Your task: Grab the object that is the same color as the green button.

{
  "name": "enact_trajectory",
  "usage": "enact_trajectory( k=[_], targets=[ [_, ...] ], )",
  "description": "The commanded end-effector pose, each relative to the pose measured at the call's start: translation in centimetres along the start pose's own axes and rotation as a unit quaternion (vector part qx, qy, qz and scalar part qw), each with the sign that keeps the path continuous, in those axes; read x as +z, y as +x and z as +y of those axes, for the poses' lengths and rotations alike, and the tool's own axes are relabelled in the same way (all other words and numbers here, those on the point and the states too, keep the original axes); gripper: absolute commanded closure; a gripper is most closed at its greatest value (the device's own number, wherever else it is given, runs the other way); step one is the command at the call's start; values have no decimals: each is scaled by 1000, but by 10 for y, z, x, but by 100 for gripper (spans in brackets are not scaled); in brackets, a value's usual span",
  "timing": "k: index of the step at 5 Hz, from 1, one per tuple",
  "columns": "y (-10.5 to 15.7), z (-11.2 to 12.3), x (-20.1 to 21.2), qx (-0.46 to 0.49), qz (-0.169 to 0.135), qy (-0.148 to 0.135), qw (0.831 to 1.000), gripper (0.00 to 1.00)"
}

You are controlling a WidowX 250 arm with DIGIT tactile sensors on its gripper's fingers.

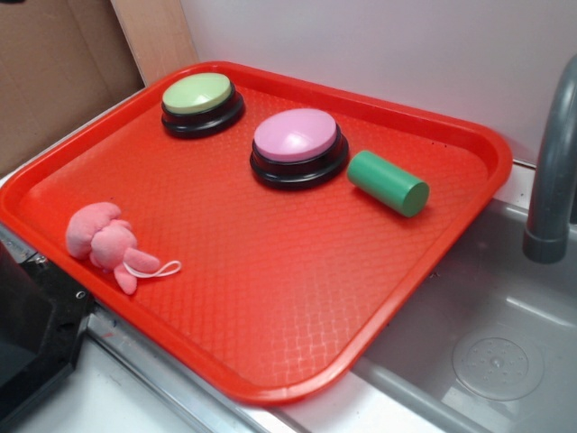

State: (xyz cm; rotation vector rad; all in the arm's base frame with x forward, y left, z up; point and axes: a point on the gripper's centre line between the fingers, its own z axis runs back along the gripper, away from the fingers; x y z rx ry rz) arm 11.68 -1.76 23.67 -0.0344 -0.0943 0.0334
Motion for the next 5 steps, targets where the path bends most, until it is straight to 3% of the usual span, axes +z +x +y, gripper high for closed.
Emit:
enact_trajectory(
  k=[1,2,3,4,5],
  targets=[
    [0,0,0,0,0,0,1000,0],
    [27,-17,-6,91,-10,-15,996,0],
    [60,-35,-19,169,2,-15,986,0],
    [91,-50,-32,234,8,-35,972,0],
    [122,-78,-63,333,11,-41,942,0]
  ],
)
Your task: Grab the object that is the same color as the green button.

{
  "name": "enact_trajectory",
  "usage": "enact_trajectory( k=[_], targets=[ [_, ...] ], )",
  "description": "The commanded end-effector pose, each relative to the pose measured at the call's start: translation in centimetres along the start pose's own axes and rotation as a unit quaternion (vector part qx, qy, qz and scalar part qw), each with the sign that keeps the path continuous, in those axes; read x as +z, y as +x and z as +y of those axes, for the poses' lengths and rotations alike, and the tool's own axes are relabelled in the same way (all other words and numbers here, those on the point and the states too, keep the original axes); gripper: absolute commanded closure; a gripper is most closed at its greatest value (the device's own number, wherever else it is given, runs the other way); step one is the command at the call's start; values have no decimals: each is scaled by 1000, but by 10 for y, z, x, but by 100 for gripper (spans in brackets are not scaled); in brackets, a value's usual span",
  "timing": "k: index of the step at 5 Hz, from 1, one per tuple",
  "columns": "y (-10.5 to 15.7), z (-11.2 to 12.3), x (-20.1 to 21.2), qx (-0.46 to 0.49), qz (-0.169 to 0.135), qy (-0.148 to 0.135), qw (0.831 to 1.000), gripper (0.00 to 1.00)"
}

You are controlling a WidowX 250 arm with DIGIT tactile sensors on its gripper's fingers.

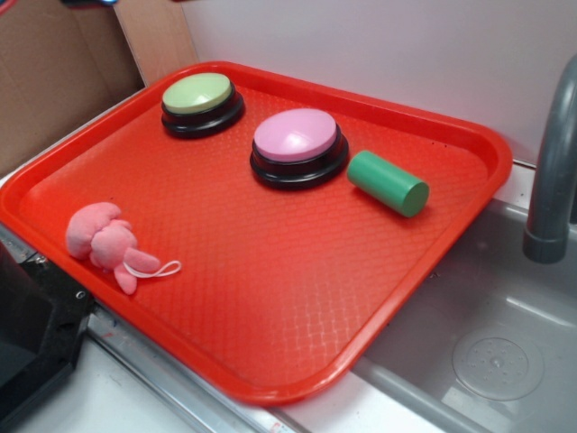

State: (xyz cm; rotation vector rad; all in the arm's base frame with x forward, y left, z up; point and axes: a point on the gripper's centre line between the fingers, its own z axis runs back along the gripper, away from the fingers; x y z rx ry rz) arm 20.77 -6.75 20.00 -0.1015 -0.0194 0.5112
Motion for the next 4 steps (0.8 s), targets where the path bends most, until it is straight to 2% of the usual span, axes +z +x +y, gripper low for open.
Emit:
enact_trajectory(
  k=[1,2,3,4],
  targets=[
    [31,-68,-57,204,-65,-50,975,0],
    [37,-77,-95,226,-69,-48,970,0],
    [51,-73,-122,253,-70,-37,964,0],
    [60,-72,-142,256,-77,-16,964,0]
  ],
)
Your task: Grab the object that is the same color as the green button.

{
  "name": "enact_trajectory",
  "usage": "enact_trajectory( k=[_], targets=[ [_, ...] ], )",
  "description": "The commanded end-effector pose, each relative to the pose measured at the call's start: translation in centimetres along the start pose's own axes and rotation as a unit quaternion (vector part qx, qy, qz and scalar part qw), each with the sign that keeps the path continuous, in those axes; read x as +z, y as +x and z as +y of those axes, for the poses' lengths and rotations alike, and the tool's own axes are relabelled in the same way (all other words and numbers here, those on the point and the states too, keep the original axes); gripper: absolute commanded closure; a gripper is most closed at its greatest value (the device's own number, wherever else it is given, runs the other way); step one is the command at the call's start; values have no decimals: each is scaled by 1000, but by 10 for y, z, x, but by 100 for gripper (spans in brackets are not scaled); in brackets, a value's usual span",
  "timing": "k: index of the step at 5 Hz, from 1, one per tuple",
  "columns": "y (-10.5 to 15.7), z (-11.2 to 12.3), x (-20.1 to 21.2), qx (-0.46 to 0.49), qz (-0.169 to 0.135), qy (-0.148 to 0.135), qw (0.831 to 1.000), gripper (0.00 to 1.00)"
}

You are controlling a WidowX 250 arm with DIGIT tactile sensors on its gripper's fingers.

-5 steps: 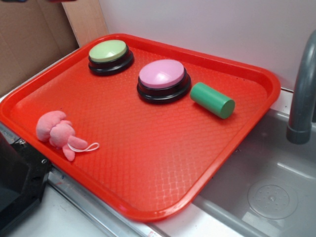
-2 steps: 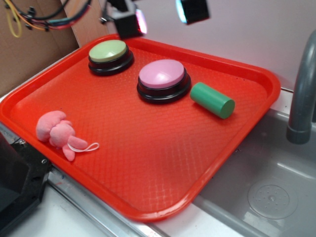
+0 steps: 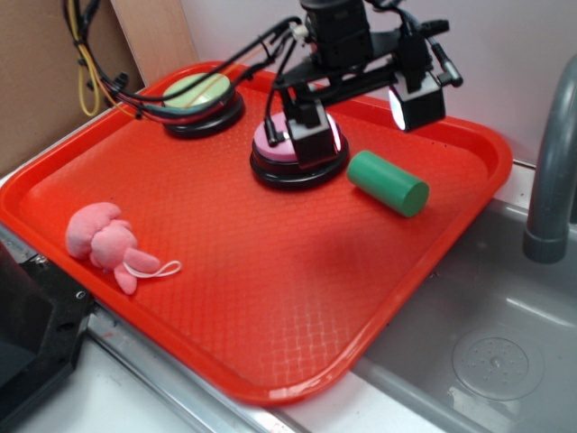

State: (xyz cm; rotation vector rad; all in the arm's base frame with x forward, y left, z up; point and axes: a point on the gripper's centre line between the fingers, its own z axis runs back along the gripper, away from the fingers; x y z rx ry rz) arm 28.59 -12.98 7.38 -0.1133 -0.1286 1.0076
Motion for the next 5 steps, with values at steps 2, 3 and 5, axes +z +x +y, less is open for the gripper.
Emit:
enact_trajectory(
  k=[2,3,5],
  targets=[
    [27,-1,-39,16,-1,6,1000,0],
    [24,2,-34,13,-11,-2,1000,100],
    [36,5,32,-95,-18,-35,995,100]
  ],
)
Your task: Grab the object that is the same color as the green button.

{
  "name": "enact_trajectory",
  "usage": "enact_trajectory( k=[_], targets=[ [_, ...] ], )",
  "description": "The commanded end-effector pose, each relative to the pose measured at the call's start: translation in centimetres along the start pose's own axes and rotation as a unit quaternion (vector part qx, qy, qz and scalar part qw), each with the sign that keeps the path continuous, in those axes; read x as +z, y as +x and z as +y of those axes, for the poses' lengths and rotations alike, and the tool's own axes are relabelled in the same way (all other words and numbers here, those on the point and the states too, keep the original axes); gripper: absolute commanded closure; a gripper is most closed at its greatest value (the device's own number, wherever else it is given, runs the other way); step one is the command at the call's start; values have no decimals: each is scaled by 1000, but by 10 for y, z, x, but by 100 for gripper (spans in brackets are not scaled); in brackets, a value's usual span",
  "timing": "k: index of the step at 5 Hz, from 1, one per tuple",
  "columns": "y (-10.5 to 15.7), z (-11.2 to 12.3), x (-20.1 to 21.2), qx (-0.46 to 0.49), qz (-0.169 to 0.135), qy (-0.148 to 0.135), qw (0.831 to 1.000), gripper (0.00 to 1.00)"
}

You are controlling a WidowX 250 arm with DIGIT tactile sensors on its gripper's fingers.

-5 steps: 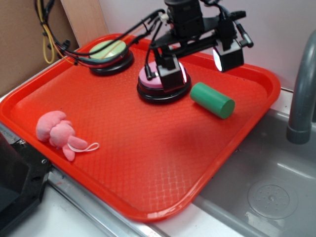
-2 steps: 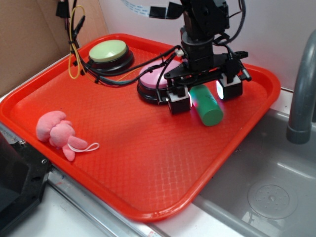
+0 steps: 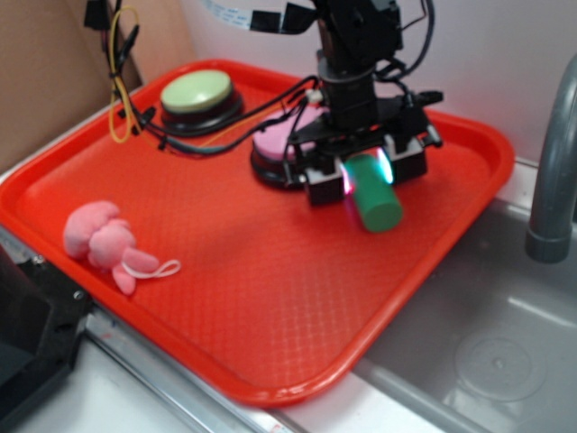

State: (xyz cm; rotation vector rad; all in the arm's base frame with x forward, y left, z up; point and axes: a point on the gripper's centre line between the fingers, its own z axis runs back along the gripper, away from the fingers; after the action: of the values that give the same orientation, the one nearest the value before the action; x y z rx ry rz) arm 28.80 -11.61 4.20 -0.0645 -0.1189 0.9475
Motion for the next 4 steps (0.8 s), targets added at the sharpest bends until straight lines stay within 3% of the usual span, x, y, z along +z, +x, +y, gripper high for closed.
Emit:
enact_trajectory(
  k=[1,2,3,4],
  targets=[
    [32,6,105,-175,-21,-31,984,100],
    [44,25,144,-272,-1,-31,962,100],
    [54,45,173,-366,38,-62,928,100],
    [61,66,193,-429,79,-63,898,100]
  ],
)
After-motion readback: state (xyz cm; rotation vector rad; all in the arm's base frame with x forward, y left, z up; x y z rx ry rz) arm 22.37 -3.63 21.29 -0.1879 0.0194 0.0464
